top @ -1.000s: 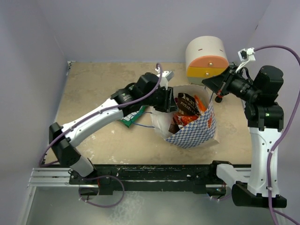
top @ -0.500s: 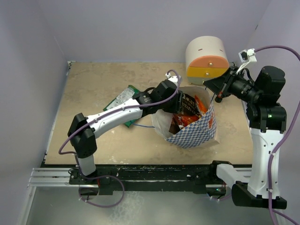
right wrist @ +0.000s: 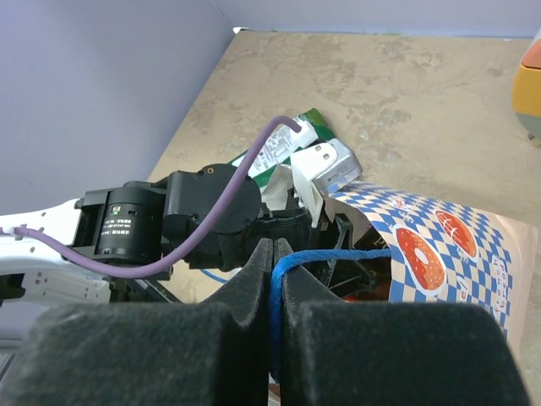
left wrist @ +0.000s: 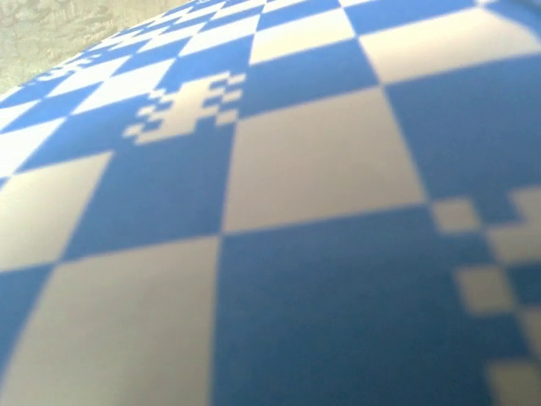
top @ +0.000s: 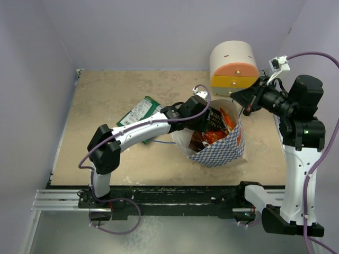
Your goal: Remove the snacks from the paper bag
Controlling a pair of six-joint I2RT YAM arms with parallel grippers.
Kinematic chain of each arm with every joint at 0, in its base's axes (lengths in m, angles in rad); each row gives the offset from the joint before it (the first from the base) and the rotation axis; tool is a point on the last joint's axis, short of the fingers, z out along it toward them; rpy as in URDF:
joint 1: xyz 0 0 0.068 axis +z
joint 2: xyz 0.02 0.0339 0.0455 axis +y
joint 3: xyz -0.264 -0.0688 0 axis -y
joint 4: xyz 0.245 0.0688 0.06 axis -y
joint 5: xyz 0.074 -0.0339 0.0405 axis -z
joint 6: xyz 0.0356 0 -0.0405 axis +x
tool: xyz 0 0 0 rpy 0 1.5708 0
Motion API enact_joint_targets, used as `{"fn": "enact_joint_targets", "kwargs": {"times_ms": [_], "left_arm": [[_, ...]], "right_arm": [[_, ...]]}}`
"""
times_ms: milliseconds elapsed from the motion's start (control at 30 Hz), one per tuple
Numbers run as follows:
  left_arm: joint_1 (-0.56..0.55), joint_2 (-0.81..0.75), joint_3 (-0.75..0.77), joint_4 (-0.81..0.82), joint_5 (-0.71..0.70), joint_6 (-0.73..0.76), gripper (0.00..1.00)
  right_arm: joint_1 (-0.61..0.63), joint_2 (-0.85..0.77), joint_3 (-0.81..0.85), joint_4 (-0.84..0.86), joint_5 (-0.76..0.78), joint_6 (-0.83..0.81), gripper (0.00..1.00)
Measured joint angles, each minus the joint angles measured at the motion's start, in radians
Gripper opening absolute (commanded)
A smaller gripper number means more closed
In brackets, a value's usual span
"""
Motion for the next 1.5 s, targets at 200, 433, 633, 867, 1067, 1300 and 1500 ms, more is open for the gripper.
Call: {"fn": "enact_joint_targets", "kwargs": {"times_ms": [200,433,633,867,1067,1300,1500], "left_arm": [[-0.001,-0.001,0.005,-0.035,-0.043,0.0,0.65],[-0.001,-0.074,-0.022,-0.06,-0.09,0.008,0.69],[-0.001,-0.092,-0.029,-0.042,-0.09,0.006,0.67],[-0.001,0.023,0.004,-0.027,-0.068,0.023,0.27],[-0.001,0.078,0.077,-0.042,-0.045,0.056,0.01],[-0.001,0.059,0.114,-0.088,0.017,0.079,0.0],[-0.001,-0.01,0.147,-0.135,0.109,0.087,0.0]], "right_arm": [[0.0,-0.001,0.002,-0.01,0.001,-0.011,0.0],[0.0,-0.001,0.002,-0.015,0.001,-0.016,0.0],[0.0,-0.002,0.002,-0.015,0.003,-0.018,0.0],[0.0,-0.002,0.005,-0.018,0.014,-0.018,0.0],[-0.001,-0.001,0.014,-0.04,0.019,-0.019,0.0],[-0.001,-0.008,0.024,-0.051,0.056,-0.022,0.0],[-0.001,-0.061,0.003,-0.052,0.122,-0.002,0.0]]}}
